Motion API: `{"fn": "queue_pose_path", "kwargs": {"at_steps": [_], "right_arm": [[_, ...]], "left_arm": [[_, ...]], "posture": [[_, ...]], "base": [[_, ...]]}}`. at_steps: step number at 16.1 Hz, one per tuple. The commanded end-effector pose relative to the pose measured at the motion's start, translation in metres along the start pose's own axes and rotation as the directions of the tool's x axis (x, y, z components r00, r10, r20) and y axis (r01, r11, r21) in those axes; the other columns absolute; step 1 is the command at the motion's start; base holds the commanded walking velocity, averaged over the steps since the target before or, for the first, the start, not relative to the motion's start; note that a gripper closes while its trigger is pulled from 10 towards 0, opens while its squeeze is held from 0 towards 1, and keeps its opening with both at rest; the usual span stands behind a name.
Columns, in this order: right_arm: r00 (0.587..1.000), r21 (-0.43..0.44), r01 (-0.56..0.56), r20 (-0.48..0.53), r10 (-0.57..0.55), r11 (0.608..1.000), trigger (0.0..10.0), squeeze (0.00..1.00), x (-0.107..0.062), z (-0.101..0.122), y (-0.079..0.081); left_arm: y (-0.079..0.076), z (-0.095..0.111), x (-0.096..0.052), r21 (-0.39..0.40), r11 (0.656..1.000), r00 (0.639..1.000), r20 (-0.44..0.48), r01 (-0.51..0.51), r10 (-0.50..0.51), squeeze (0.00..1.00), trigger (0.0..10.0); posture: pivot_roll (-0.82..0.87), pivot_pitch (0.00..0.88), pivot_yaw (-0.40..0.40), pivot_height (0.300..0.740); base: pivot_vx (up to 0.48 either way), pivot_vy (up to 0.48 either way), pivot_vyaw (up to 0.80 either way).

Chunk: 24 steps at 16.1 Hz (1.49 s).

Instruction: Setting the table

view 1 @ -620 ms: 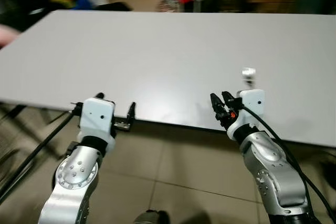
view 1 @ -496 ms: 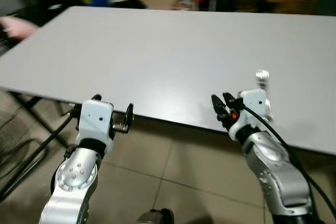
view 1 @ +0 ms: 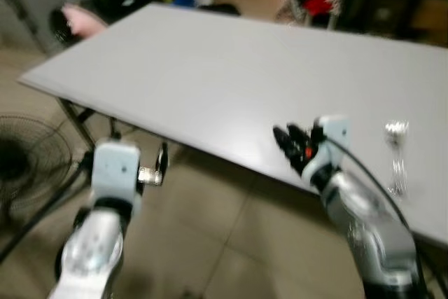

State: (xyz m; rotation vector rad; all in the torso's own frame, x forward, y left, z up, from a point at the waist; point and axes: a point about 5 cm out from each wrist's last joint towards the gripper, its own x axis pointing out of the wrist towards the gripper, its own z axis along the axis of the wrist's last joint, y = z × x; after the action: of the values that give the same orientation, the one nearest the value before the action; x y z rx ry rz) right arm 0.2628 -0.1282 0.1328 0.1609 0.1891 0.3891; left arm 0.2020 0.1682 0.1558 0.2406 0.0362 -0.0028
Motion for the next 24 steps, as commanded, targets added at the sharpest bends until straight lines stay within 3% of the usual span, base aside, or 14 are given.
{"fn": "queue_pose_path", "kwargs": {"at_steps": [1, 6, 8, 10, 12, 13, 15, 24], "right_arm": [[0.999, -0.003, -0.042, 0.001, 0.042, 0.999, 10.0, 0.0, -0.001, 0.003, 0.007], [0.995, 0.013, -0.093, -0.038, 0.094, 0.996, 10.0, 0.0, -0.006, 0.0, 0.008], [0.999, -0.003, -0.035, -0.019, 0.035, 0.999, 10.0, 0.0, -0.007, 0.001, 0.003], [0.993, -0.058, 0.106, 0.049, -0.104, 0.993, 10.0, 0.0, -0.013, 0.004, -0.015], [0.971, -0.098, 0.234, 0.081, -0.227, 0.967, 10.0, 0.0, -0.026, 0.001, -0.035], [0.949, -0.15, 0.313, 0.091, -0.302, 0.938, 10.0, 0.0, -0.039, -0.005, -0.052], [0.933, -0.176, 0.36, 0.094, -0.348, 0.916, 10.0, 0.0, -0.048, -0.01, -0.063], [0.974, -0.118, 0.218, 0.081, -0.209, 0.969, 10.0, 0.0, -0.051, -0.031, -0.046]], "left_arm": [[0.003, -0.001, -0.003, 0.002, 0.999, 0.999, -0.01, -0.033, 0.033, 0.0, 10.0], [-0.004, 0.0, -0.005, -0.027, 0.999, 0.999, -0.01, -0.031, 0.031, 0.0, 10.0], [-0.002, 0.003, -0.003, -0.005, 0.999, 0.999, 0.021, -0.039, 0.039, 0.0, 10.0], [0.0, 0.001, -0.002, -0.024, 0.998, 0.998, 0.027, -0.06, 0.06, 0.0, 10.0], [0.002, -0.004, -0.001, -0.017, 0.999, 0.998, 0.04, -0.046, 0.046, 0.0, 10.0], [0.007, -0.01, -0.001, -0.051, 0.998, 0.998, 0.047, -0.046, 0.048, 0.0, 10.0], [0.016, -0.015, 0.0, -0.083, 0.994, 0.995, 0.068, -0.066, 0.071, 0.0, 10.0], [0.017, -0.027, -0.025, -0.106, 0.992, 0.991, 0.11, -0.067, 0.079, 0.0, 10.0]], "posture": [[-0.04, 0.0, 0.054, 0.74], [-0.04, 0.0, 0.05, 0.74], [-0.05, 0.0, 0.059, 0.74], [-0.07, 0.0, 0.085, 0.74], [-0.09, 0.0, 0.101, 0.74], [-0.1, 0.0, 0.113, 0.74], [-0.12, 0.0, 0.124, 0.74], [-0.09, 0.0, 0.088, 0.74]], "base": [[0.0, 0.0, 0.8], [0.0, 0.0, 0.8], [0.0, 0.0, 0.8], [0.0, 0.0, 0.8], [0.0, 0.0, 0.8], [0.0, 0.0, 0.8], [0.0, 0.0, 0.8], [0.0, 0.0, 0.8]]}}
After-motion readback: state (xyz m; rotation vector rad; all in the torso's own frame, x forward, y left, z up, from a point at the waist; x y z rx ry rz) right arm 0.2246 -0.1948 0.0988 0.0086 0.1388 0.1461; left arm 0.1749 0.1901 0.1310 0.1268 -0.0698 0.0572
